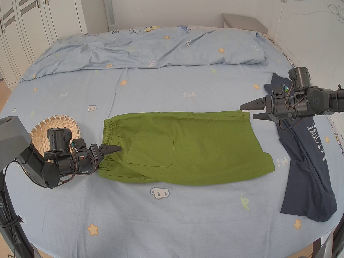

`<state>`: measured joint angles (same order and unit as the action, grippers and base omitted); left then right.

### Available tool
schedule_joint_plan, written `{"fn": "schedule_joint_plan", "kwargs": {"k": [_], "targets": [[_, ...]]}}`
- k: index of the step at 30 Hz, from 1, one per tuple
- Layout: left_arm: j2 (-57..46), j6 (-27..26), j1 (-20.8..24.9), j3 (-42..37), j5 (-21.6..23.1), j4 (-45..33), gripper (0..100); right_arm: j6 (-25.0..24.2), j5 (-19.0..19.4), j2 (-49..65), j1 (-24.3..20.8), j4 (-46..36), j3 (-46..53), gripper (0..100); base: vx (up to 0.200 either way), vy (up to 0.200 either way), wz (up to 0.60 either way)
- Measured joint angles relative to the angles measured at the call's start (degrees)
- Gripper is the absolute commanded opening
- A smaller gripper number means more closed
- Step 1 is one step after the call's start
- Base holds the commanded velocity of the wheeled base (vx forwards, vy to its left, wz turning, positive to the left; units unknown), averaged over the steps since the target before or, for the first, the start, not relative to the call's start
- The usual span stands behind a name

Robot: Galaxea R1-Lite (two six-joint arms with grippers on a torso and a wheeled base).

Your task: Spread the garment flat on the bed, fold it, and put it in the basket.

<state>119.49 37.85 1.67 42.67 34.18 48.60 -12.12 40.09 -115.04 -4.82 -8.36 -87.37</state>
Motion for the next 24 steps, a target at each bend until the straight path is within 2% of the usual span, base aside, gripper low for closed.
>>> {"fn": "schedule_joint_plan", "kwargs": {"k": [7,8,16,24], "targets": [[0.8,4.1,-0.6,1.5,4.7,0.3,100,0.0,0.0,0.0,0.1,0.0,0.0,100,0.000,0.000,0.00],[0.9,4.2,-0.7,1.6,4.8,0.3,0,0.0,0.0,0.0,0.1,0.0,0.1,100,0.000,0.000,0.00],[1.4,4.5,-1.3,2.3,5.2,-0.5,0,0.0,-0.1,0.4,0.8,0.1,2.6,100,0.000,0.000,0.00],[0.2,5.9,-2.7,2.5,8.6,-2.4,0,0.4,-0.3,2.1,4.4,-0.2,8.3,100,0.000,0.000,0.00]]}}
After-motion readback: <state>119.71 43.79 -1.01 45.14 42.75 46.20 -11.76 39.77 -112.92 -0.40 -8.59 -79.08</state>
